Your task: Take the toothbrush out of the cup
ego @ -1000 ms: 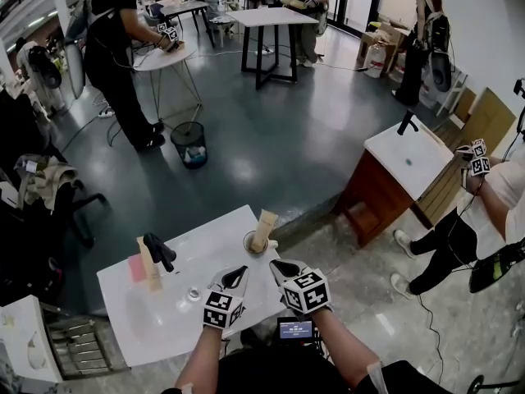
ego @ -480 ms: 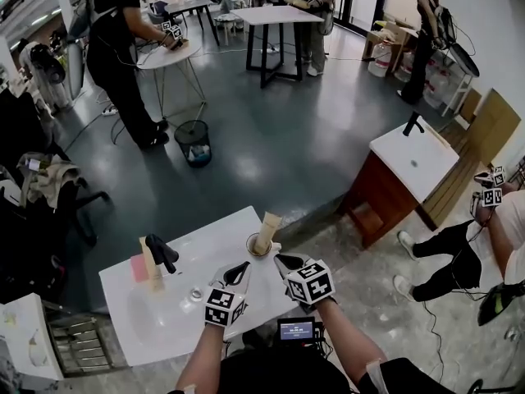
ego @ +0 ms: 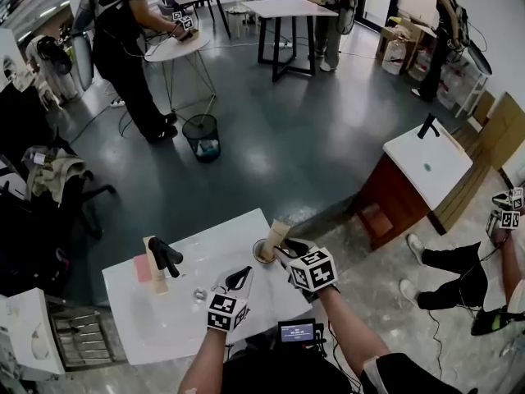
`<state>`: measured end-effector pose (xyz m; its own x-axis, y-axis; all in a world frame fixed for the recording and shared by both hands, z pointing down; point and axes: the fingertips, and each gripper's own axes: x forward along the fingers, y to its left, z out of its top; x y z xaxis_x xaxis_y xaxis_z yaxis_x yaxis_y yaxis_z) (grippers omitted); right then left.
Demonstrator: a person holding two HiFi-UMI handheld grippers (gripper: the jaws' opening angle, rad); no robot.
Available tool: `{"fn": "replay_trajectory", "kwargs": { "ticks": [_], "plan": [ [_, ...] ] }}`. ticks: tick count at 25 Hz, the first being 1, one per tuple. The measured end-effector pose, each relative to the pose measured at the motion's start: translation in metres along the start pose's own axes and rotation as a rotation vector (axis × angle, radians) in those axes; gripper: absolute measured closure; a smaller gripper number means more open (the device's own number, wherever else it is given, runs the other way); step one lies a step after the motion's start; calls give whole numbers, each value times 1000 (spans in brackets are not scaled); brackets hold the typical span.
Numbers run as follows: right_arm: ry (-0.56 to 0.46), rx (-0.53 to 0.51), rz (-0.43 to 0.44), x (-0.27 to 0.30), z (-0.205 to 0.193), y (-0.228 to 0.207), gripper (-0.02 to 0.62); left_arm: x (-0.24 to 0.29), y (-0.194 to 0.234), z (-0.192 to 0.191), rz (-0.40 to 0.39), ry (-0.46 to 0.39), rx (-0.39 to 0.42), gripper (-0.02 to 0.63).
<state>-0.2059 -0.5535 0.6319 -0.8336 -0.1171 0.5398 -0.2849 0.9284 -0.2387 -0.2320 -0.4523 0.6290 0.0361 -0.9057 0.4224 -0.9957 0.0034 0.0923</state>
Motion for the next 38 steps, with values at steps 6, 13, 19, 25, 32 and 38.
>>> {"fn": "replay_trajectory", "kwargs": {
  "ticks": [6,13,19,25,32,38],
  "plan": [
    [23,-20,48,26,-3,6,426,-7,14,-15,44,26,-22,597],
    [29,-96,16,37,-5,9,525,-16,24,-21,81,30,-50,597],
    [17,-110,28,32,-4,17,545,-18,21,-17,74,17,-45,597],
    [-19,-115,16,20,0,22,548,-18,13,-11,55,-7,-23,597],
    [-73,-121,-12,-2,17,29,548,-27,7,-5,40,-26,-14,597],
    [-134,-119,-36,-23,33,31,548,-28,-2,2,21,-43,6,597]
  ]
}}
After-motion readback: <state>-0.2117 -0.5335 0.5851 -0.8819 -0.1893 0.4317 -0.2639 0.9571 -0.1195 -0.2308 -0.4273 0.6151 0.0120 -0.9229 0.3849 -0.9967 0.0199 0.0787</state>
